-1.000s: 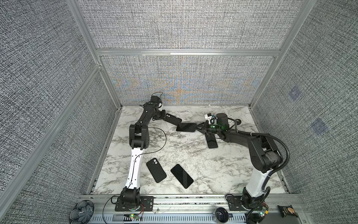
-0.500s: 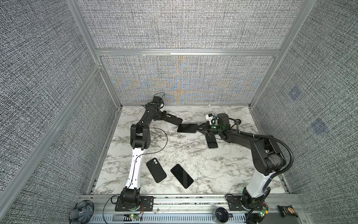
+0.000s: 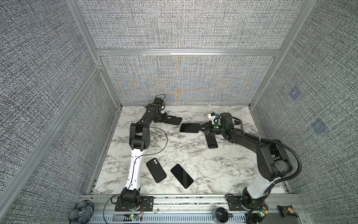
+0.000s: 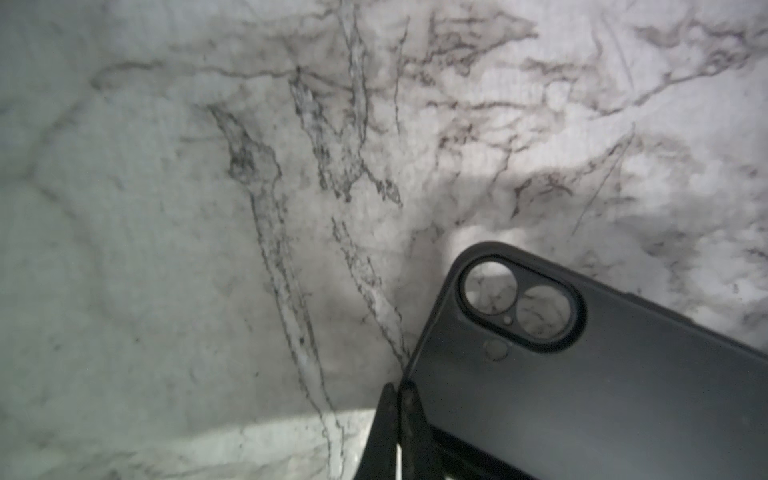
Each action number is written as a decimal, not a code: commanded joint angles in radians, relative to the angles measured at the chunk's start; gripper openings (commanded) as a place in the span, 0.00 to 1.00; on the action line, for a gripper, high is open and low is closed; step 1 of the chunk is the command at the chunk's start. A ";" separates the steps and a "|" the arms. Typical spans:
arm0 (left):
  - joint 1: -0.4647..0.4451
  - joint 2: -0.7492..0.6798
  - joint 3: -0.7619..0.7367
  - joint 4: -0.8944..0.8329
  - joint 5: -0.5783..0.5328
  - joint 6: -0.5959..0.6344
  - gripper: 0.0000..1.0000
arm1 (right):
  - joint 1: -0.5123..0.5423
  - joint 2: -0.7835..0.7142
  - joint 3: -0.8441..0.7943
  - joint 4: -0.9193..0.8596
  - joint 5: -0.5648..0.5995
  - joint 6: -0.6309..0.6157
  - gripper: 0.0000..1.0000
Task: Put the phone into the phone case
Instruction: 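Reach the left gripper to the black phone case and grasp its edge, then carry the black case with the left gripper toward the phone in the right gripper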
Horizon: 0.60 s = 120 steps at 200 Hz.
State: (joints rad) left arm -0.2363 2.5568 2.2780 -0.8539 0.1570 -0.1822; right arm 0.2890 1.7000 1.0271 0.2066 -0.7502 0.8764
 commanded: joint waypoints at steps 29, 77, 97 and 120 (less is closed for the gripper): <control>-0.041 -0.143 -0.162 -0.008 -0.077 -0.128 0.00 | 0.000 -0.080 -0.025 -0.059 0.005 -0.067 0.00; -0.081 -0.404 -0.552 0.138 -0.129 -0.256 0.00 | 0.001 -0.164 -0.117 -0.070 -0.058 -0.077 0.00; -0.116 -0.470 -0.655 0.174 -0.155 -0.295 0.00 | -0.001 -0.196 -0.152 -0.067 -0.101 -0.074 0.00; -0.150 -0.527 -0.758 0.219 -0.165 -0.334 0.00 | -0.005 -0.269 -0.193 -0.099 -0.113 -0.090 0.00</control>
State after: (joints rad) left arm -0.3660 2.0750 1.5932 -0.7105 0.0257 -0.4480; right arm 0.2878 1.4883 0.8566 0.1047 -0.8013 0.8097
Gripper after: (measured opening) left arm 0.049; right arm 0.094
